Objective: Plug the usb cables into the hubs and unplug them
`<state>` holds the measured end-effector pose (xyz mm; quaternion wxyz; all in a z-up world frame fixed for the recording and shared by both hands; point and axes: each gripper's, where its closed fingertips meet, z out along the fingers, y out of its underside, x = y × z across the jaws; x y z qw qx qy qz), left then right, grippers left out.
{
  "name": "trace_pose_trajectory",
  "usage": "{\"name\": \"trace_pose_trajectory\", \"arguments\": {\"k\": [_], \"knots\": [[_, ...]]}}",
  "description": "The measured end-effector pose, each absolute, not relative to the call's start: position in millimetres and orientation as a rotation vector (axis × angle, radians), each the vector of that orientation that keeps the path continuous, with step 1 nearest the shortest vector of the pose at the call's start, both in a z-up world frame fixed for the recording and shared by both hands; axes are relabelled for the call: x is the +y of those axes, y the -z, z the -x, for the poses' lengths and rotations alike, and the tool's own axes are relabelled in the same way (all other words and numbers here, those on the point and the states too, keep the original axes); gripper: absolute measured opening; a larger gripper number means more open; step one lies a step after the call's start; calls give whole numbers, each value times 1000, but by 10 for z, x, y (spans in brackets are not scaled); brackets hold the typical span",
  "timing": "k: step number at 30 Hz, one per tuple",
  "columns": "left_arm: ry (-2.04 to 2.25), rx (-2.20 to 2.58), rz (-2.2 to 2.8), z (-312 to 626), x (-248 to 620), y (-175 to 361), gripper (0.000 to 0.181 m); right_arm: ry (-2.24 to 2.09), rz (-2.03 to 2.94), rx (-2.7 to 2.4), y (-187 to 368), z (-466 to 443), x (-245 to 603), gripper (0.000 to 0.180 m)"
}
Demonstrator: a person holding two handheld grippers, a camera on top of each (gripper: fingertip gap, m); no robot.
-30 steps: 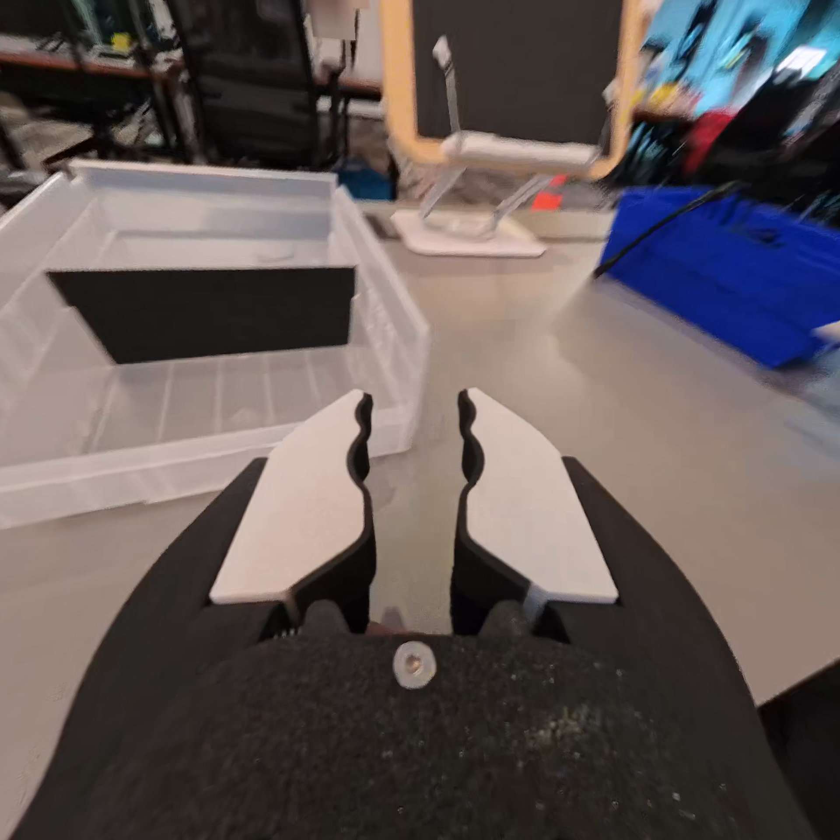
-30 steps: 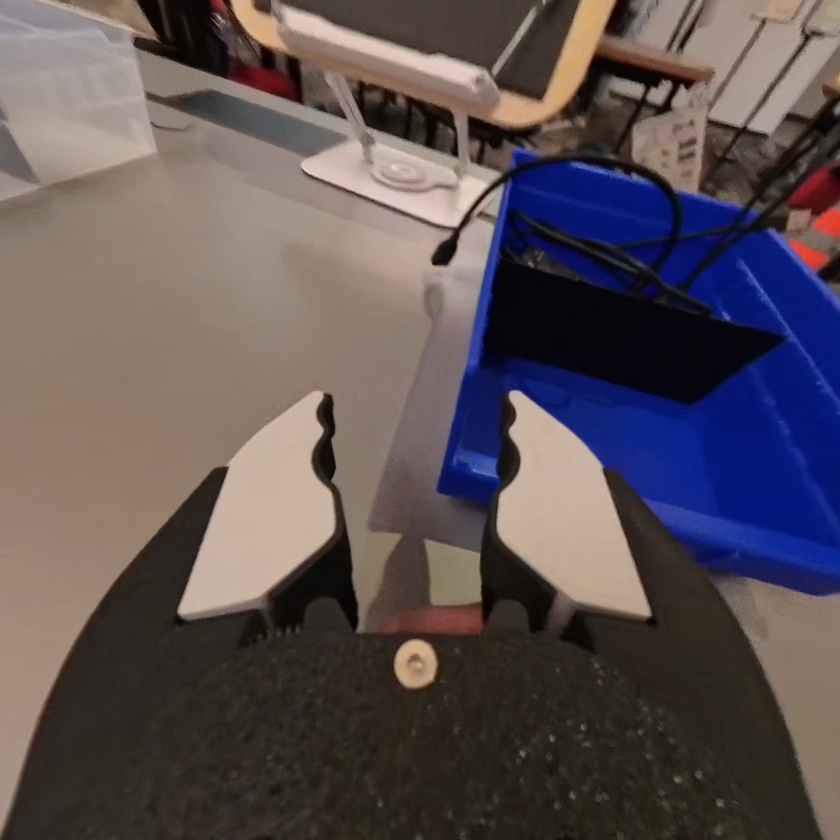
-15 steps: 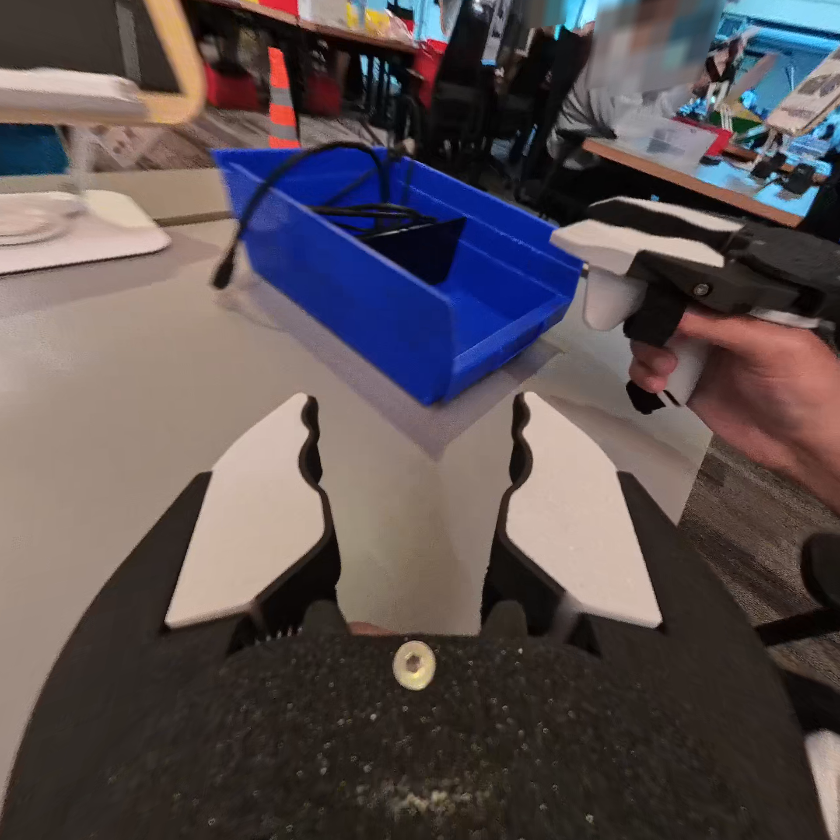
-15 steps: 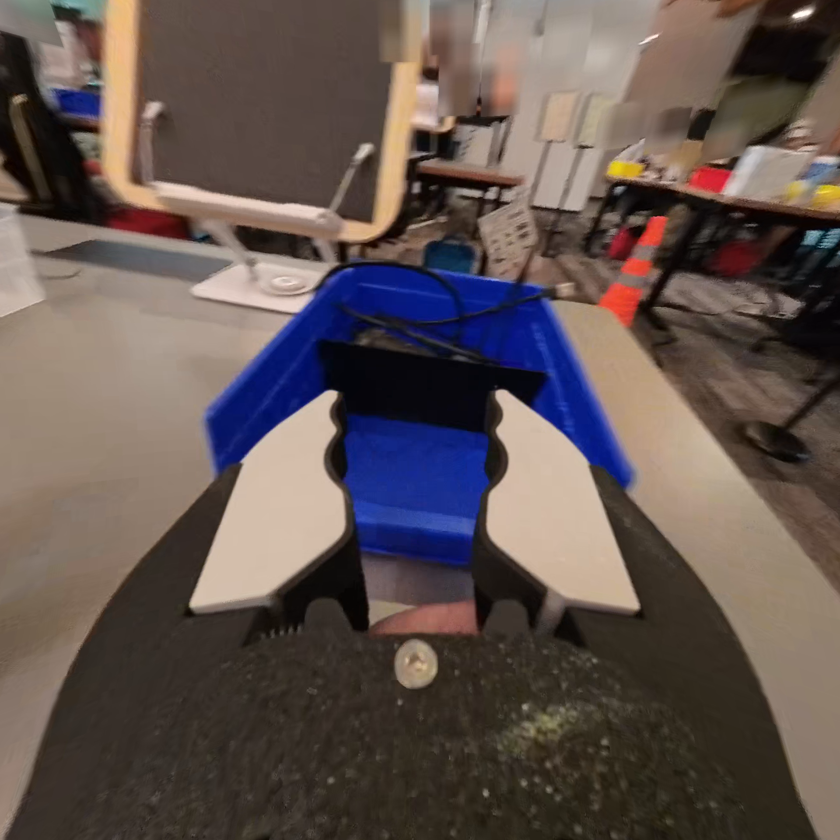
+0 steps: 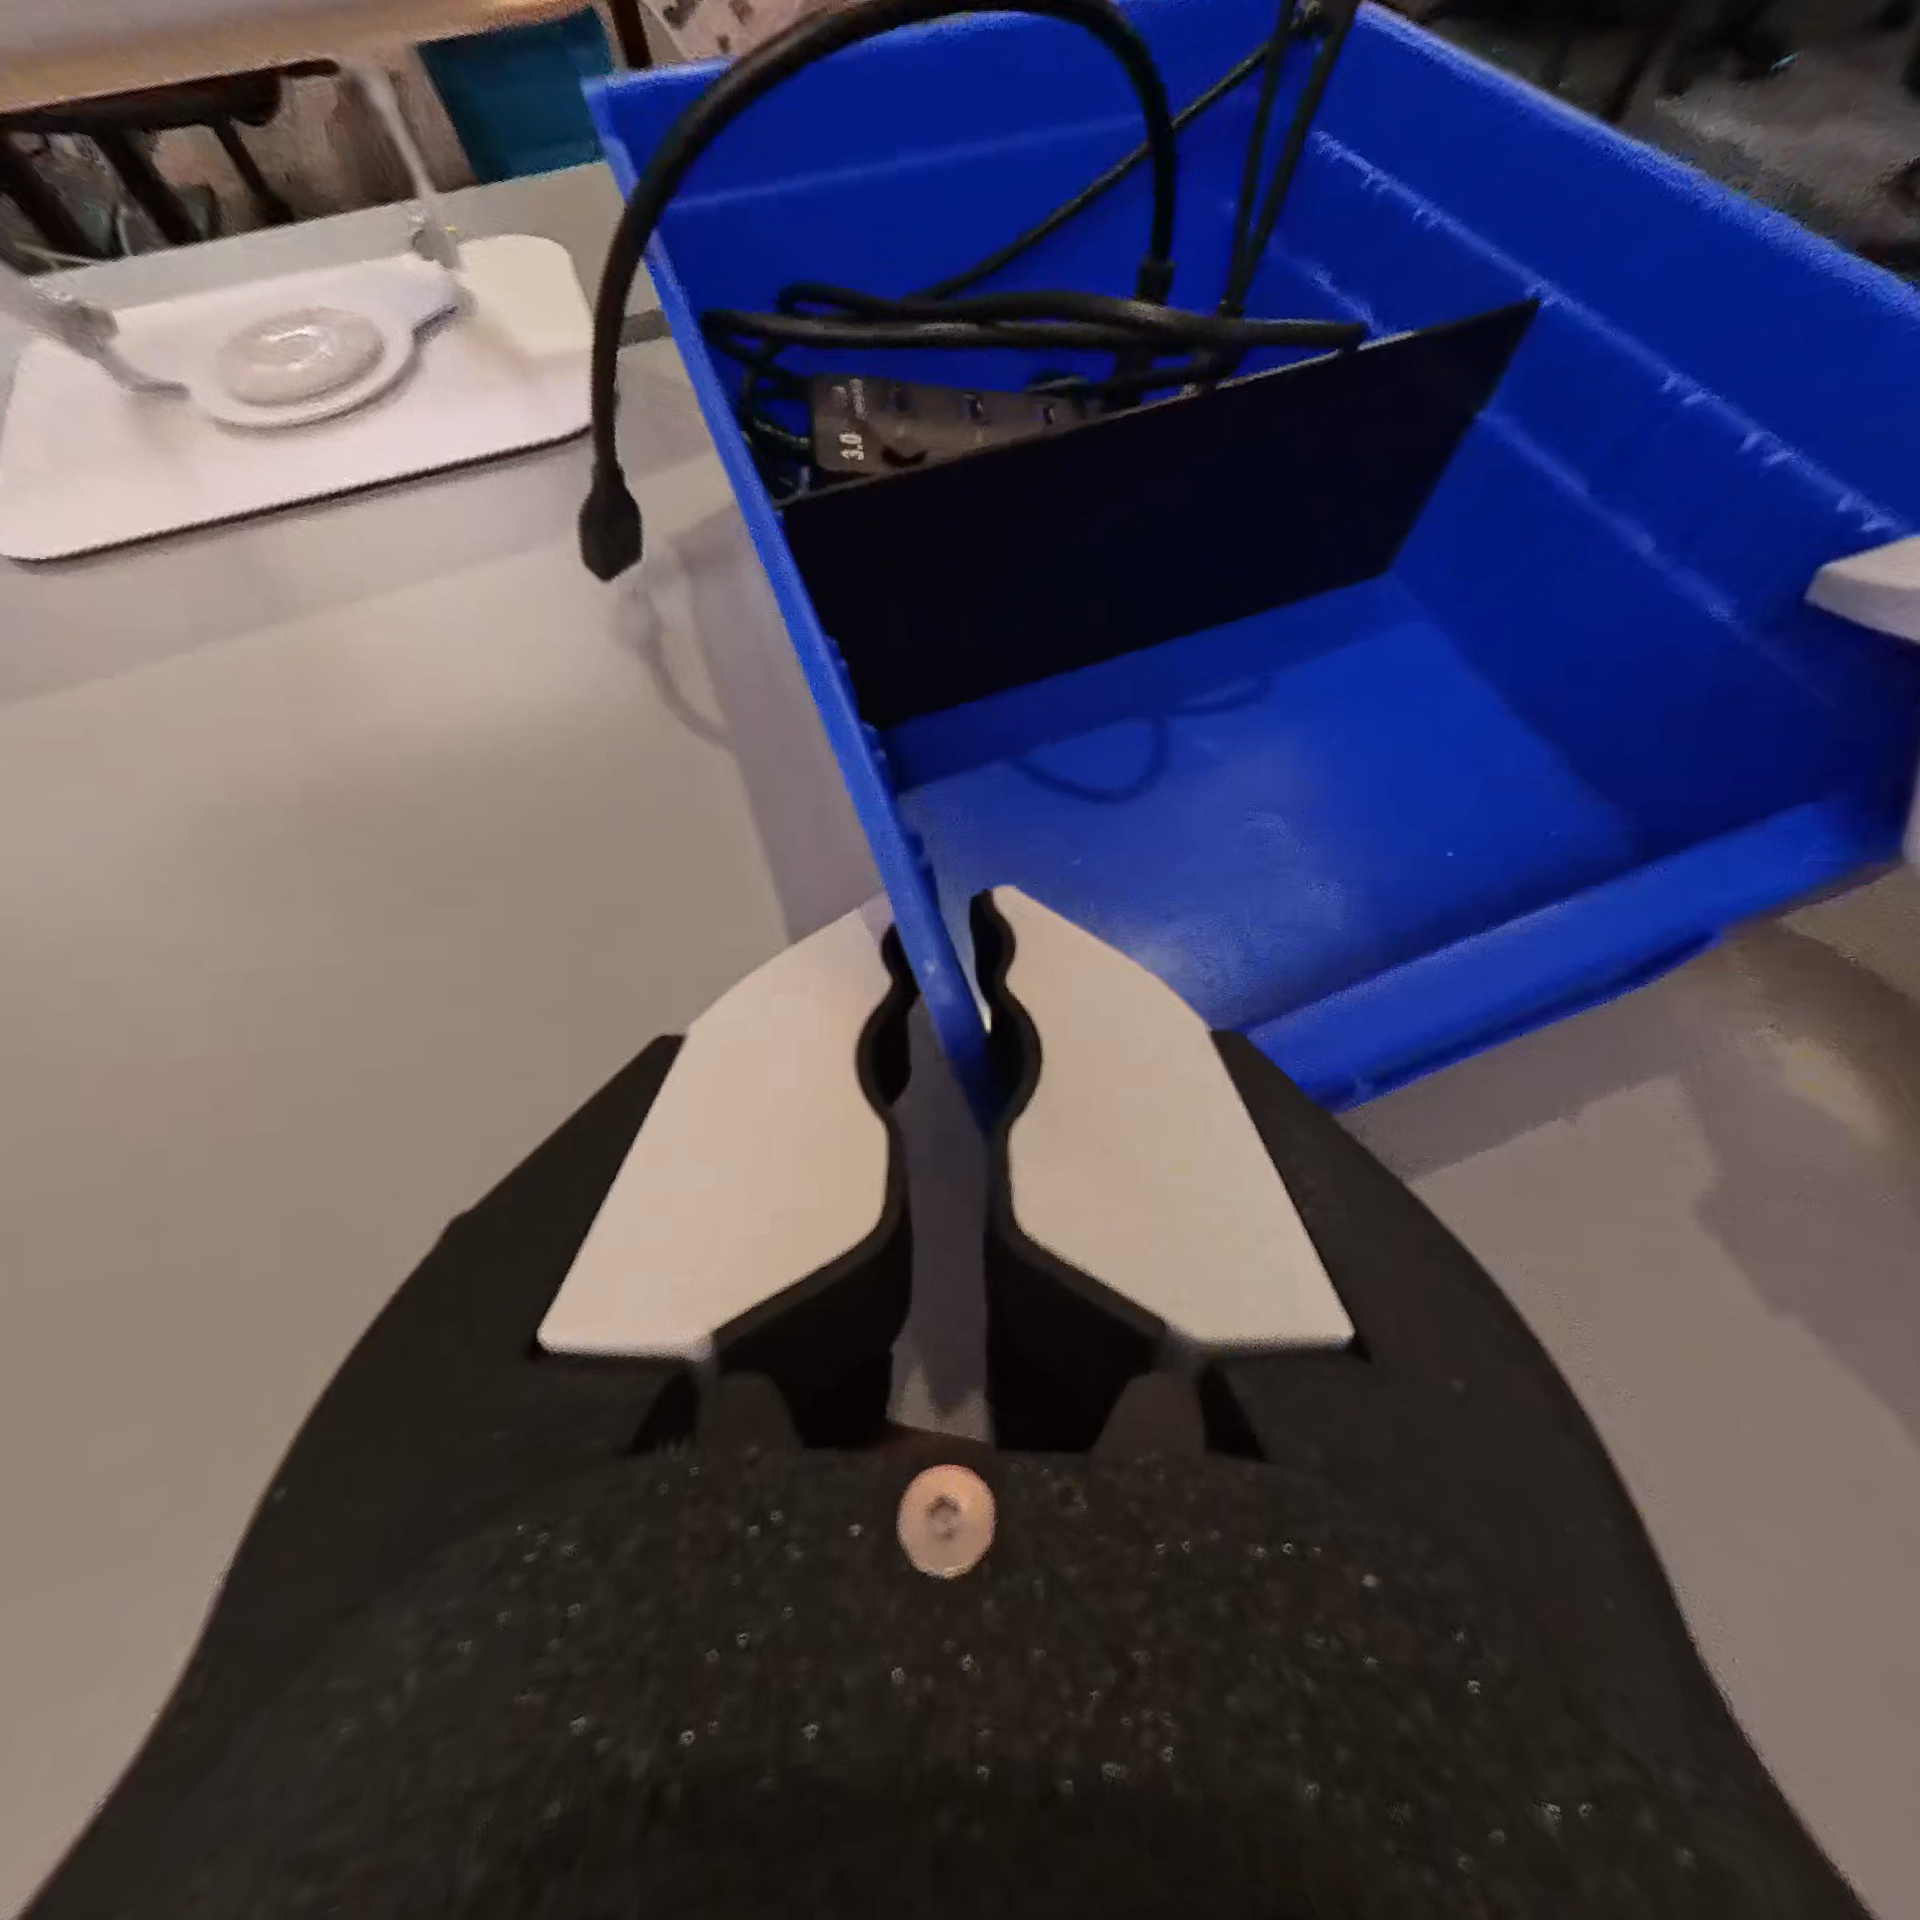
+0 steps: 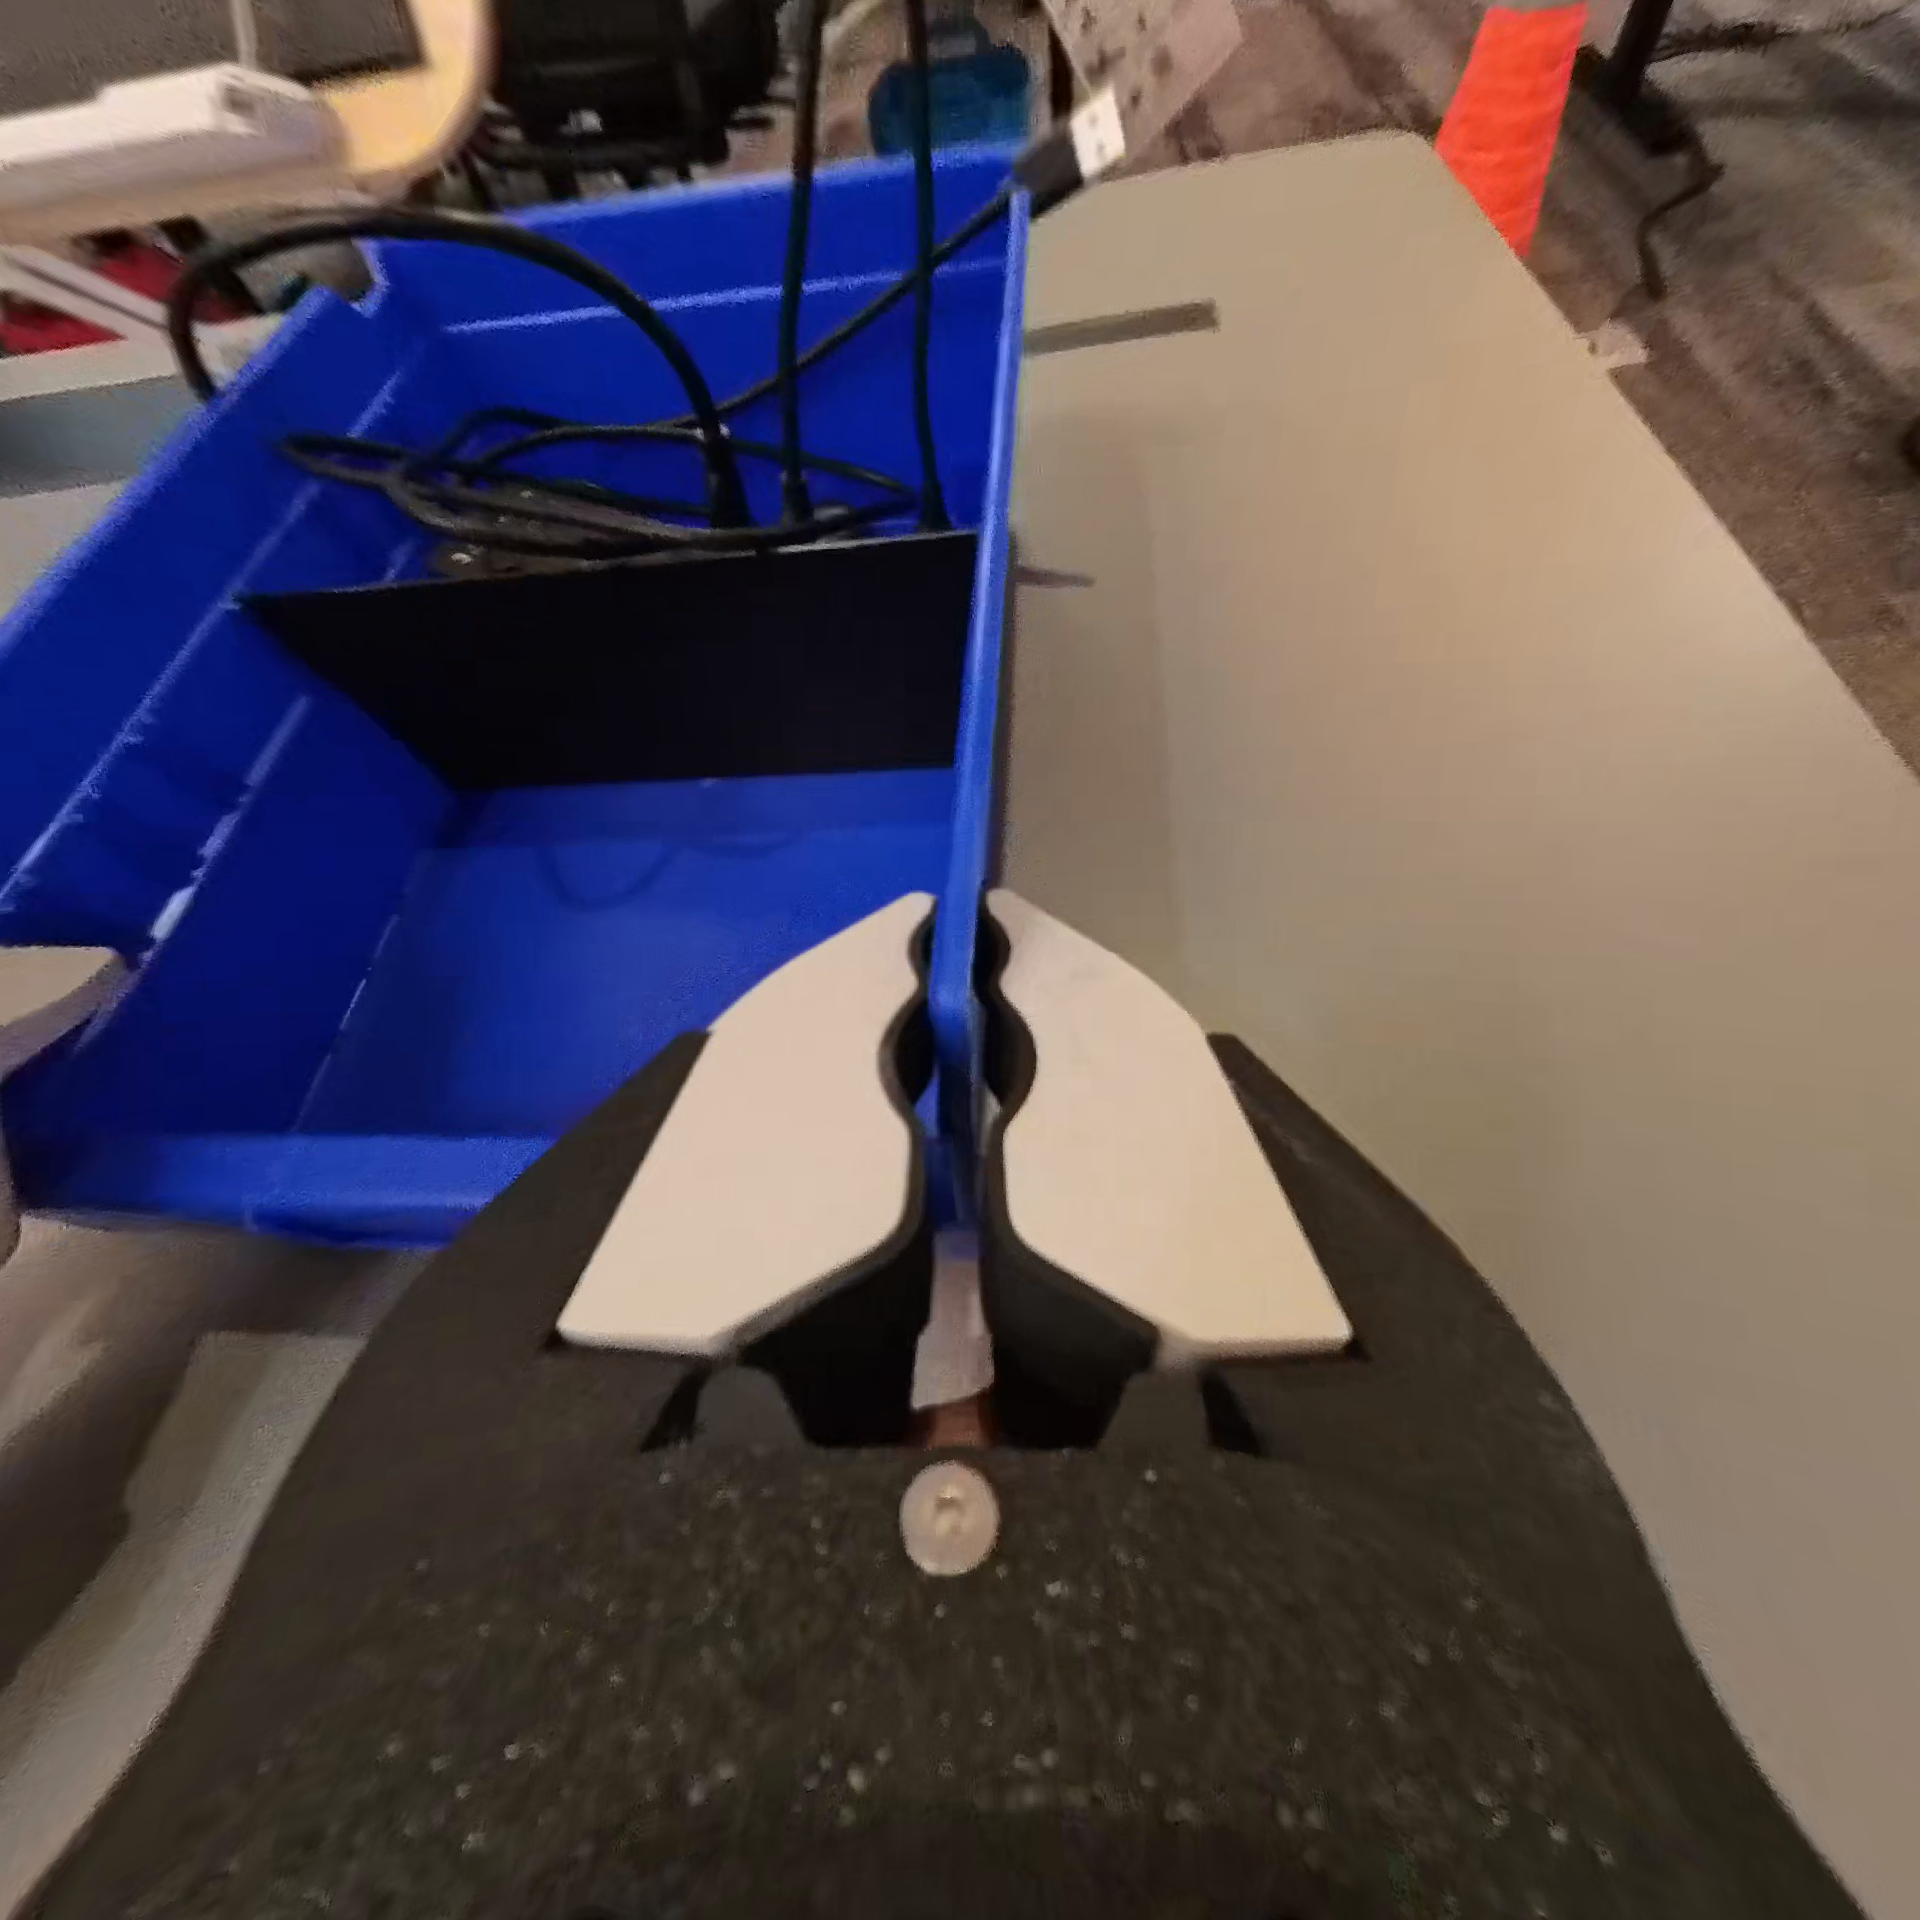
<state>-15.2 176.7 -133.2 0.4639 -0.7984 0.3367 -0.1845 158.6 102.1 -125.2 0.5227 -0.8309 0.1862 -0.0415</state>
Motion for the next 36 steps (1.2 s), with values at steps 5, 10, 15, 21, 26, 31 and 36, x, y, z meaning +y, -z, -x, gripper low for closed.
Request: {"name": "trace_pose_trajectory", "arguments": {"k": [5,10,15,21,26,31,36], "knots": [[427,699,1946,899,1954,1164,5,148,1910,352,987,-882,1208,3],[291,652,1934,1937,2330,880,4,103,1890,223,890,125,1611,4],[210,657,1992,2548,2590,1009,4,39,1973,266,1164,728,1979,4],[371,689,1962,2580,2640,1325,15,149,1986,272,1267,782,2071,3],[719,635,1861,2845,2315,823,41,104,1973,-27,1218,947,1774,29],[541,444,1911,4414,2458,966,48,24,1889,-195,1118,1107,1213,29],[458,285,1976,5473,2950,1241,62,18,1883,-316,1110,1500,1116,28]]}}
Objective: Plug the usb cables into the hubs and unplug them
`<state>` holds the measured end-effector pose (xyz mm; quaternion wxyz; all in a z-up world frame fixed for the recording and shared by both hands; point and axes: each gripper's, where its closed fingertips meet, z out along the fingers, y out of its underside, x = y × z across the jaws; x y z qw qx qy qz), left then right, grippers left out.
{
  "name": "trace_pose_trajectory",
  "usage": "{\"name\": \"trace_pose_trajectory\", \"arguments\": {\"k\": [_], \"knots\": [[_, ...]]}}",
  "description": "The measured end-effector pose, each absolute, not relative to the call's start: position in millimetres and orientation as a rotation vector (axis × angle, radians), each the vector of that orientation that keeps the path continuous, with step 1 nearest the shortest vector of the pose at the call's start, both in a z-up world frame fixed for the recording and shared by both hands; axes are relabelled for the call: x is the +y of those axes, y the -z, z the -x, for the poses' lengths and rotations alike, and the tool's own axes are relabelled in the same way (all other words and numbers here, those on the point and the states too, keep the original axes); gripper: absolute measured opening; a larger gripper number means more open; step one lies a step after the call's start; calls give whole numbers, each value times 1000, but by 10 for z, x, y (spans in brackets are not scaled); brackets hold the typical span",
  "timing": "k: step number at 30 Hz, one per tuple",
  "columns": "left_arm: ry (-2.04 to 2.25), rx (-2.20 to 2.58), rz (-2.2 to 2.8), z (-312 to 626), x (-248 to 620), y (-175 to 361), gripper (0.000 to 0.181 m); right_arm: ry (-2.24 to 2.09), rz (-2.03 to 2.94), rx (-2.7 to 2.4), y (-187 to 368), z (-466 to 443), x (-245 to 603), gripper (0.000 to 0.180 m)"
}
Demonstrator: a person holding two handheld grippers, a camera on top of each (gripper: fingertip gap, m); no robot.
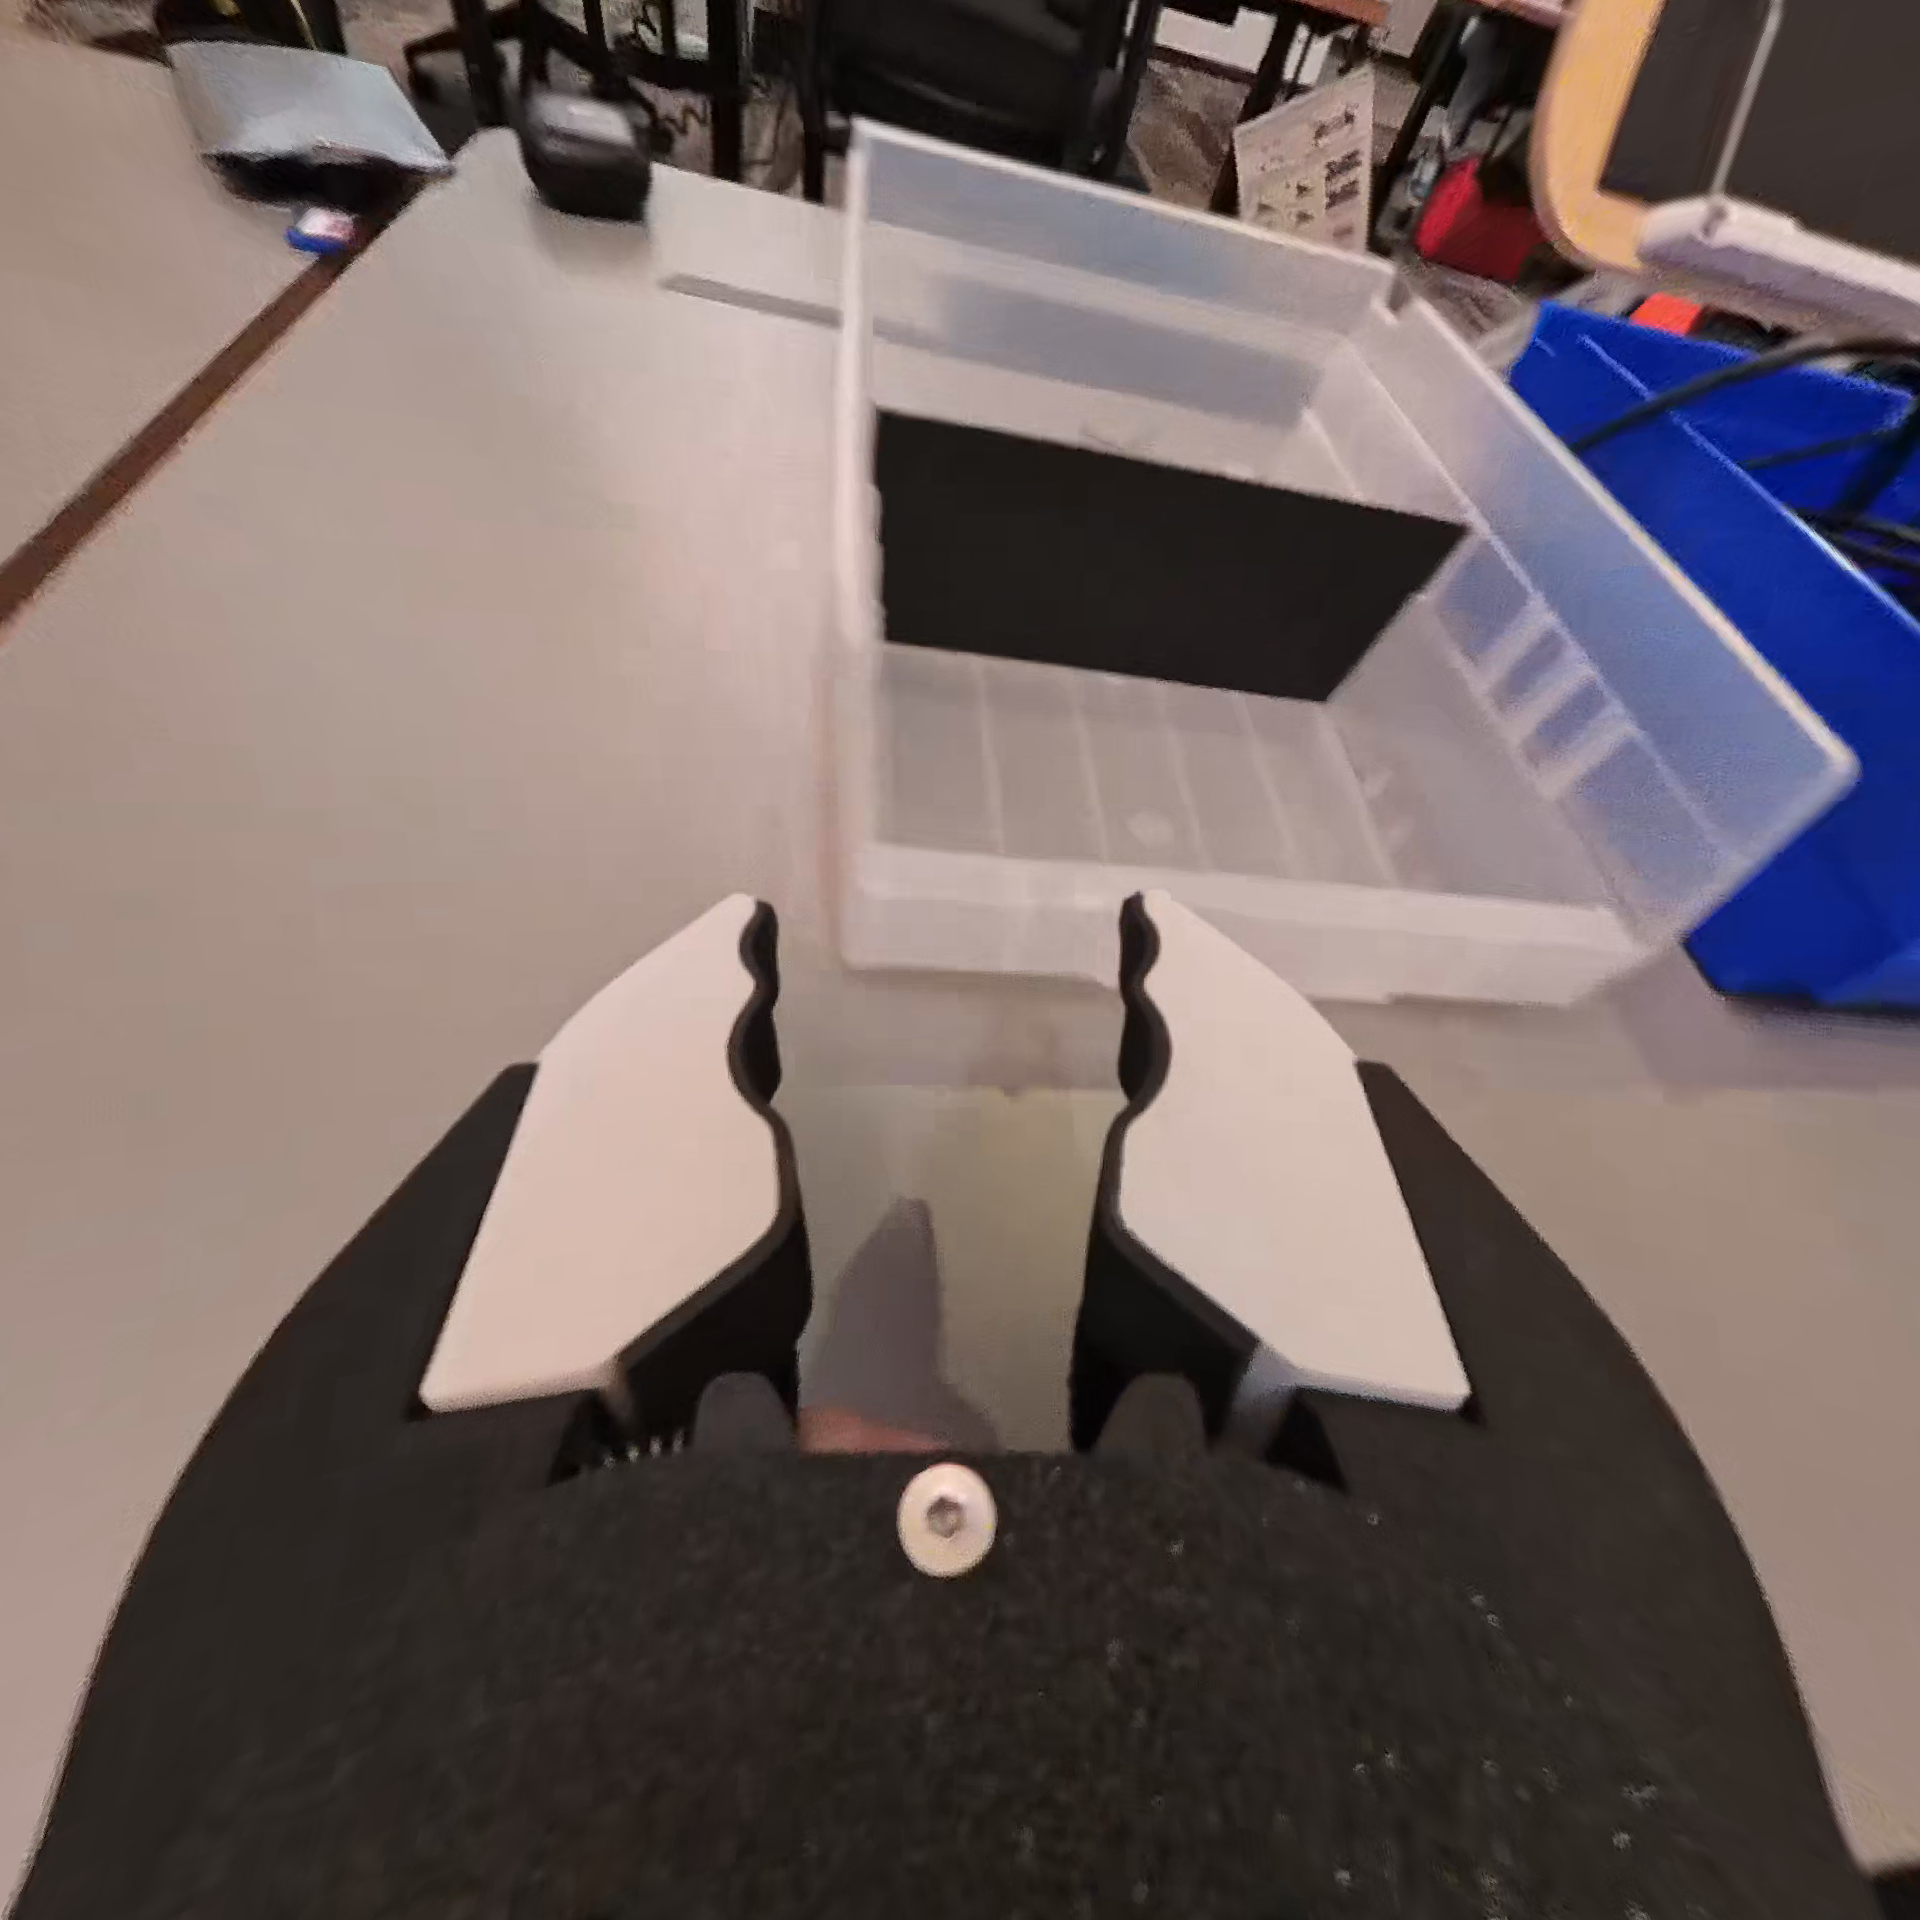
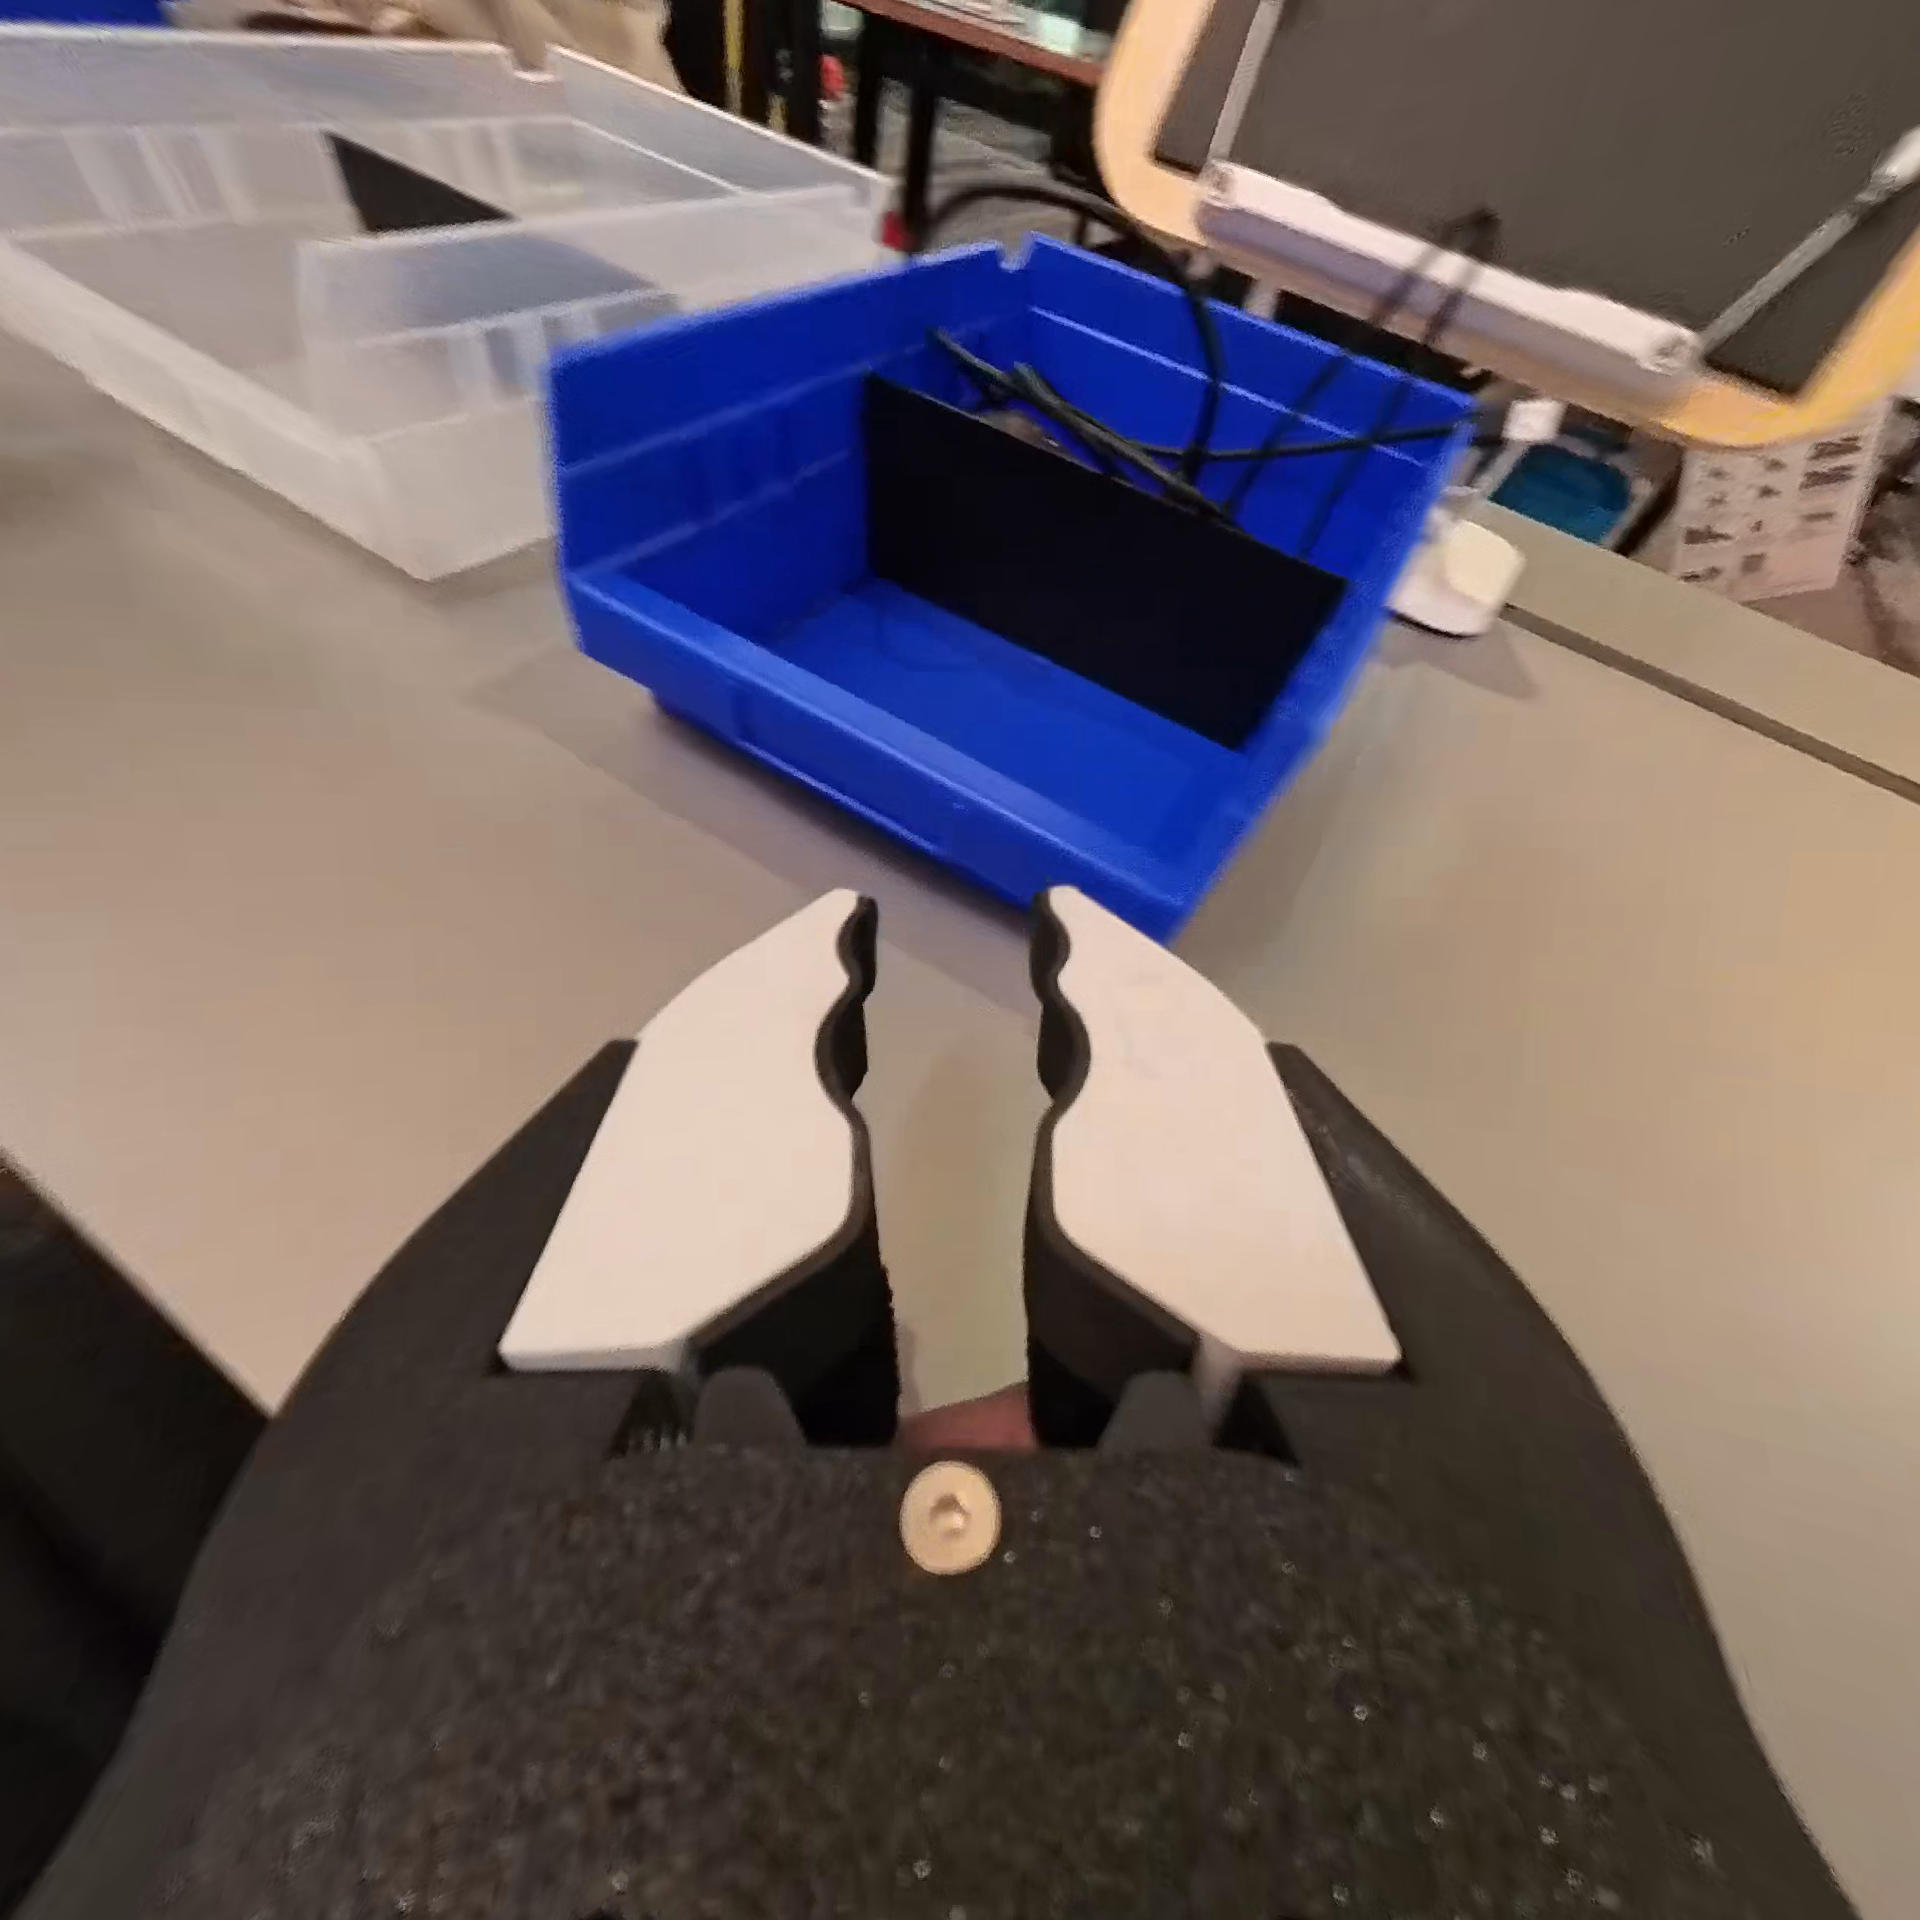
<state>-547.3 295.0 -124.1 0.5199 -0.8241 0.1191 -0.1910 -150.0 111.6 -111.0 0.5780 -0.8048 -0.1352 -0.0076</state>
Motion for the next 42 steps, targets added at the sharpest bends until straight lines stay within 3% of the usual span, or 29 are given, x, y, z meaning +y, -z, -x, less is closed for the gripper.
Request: {"name": "trace_pose_trajectory", "arguments": {"k": [5,8,12,16,22,28,35,42], "knots": [[387,420,2012,5468,3533,1250,53,-145,1953,-479,1217,2415,1218,33],[468,470,2093,5369,3643,1332,7,-237,1990,-499,1287,2906,1308,38],[417,382,2114,5389,3536,1340,5,-205,2026,-478,1362,3373,1564,52],[314,378,2125,5400,3168,1348,4,-149,1976,-304,1218,3547,2007,52],[305,343,2126,5477,2569,1346,8,-162,2067,-81,1292,3587,2288,10],[234,333,2054,5495,2141,1080,7,-30,1943,-193,882,3578,2066,5],[160,397,1810,4673,1929,-58,5,87,1682,-161,-198,2804,1649,5],[313,664,1769,2135,1897,-367,7,276,1740,38,-574,414,1231,5]]}}
